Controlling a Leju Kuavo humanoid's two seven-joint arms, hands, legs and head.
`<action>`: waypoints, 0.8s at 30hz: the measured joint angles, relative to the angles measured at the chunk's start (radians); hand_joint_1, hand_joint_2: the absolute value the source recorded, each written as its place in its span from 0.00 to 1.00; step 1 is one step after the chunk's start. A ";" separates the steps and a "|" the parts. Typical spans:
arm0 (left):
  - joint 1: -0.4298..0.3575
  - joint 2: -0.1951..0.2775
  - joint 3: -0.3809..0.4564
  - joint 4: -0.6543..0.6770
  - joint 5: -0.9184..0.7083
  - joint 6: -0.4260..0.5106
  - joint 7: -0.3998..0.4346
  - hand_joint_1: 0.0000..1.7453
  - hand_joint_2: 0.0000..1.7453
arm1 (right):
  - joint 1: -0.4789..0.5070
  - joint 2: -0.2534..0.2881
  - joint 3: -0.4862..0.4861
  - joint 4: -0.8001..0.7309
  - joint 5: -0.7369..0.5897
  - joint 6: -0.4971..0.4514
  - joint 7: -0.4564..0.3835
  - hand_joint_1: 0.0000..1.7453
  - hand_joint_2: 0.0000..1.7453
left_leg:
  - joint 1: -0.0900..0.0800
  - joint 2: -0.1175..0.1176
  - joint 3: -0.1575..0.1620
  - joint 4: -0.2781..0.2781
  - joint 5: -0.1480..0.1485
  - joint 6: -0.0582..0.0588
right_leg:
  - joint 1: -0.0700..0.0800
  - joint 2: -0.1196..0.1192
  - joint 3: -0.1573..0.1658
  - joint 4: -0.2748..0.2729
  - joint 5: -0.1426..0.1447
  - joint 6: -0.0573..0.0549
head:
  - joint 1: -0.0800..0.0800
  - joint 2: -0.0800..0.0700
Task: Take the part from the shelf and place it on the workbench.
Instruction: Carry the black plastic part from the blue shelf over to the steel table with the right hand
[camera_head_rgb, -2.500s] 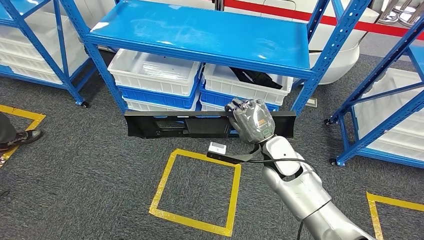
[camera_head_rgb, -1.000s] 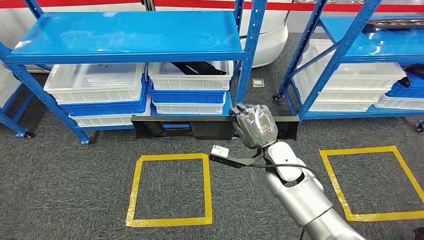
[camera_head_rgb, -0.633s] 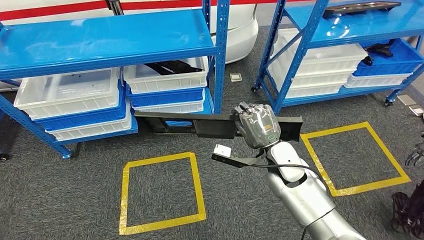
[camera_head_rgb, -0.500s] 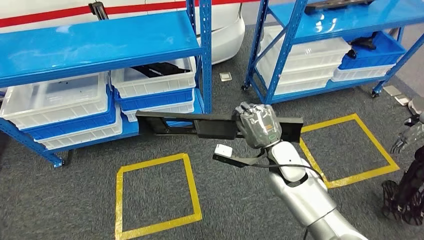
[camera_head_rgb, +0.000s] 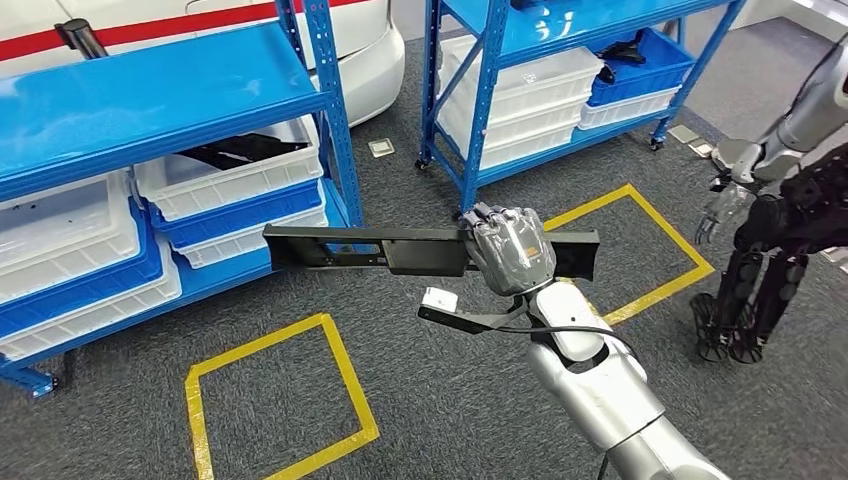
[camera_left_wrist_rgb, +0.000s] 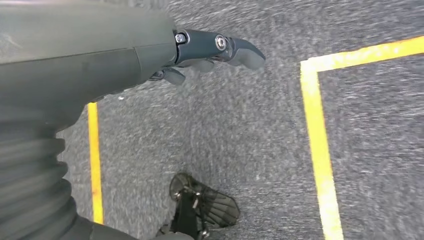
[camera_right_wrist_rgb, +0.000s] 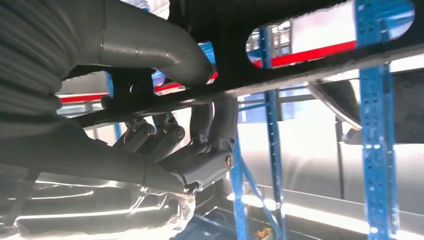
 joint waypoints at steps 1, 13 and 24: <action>0.000 0.000 0.000 0.000 0.000 0.000 -0.001 0.00 1.00 | -0.002 -0.001 0.000 0.000 0.000 0.000 0.000 1.00 1.00 | -0.001 0.014 0.000 -0.003 0.002 0.004 | -0.001 -0.033 -0.032 0.061 -0.025 -0.003 | 0.003 0.000; -0.003 0.000 0.000 0.000 -0.005 -0.003 -0.003 0.00 1.00 | -0.007 -0.003 -0.002 0.003 -0.001 0.000 0.000 1.00 1.00 | -0.013 0.160 0.002 0.002 -0.006 -0.037 | -0.006 -0.121 0.047 -0.065 0.020 0.002 | 0.009 0.000; -0.004 0.004 0.000 0.000 -0.014 -0.004 0.003 0.00 1.00 | 0.013 -0.012 -0.006 0.001 -0.001 0.000 0.002 1.00 1.00 | 0.000 -0.026 -0.038 0.085 -0.028 -0.024 | -0.001 0.027 0.047 -0.058 0.031 -0.029 | 0.007 0.000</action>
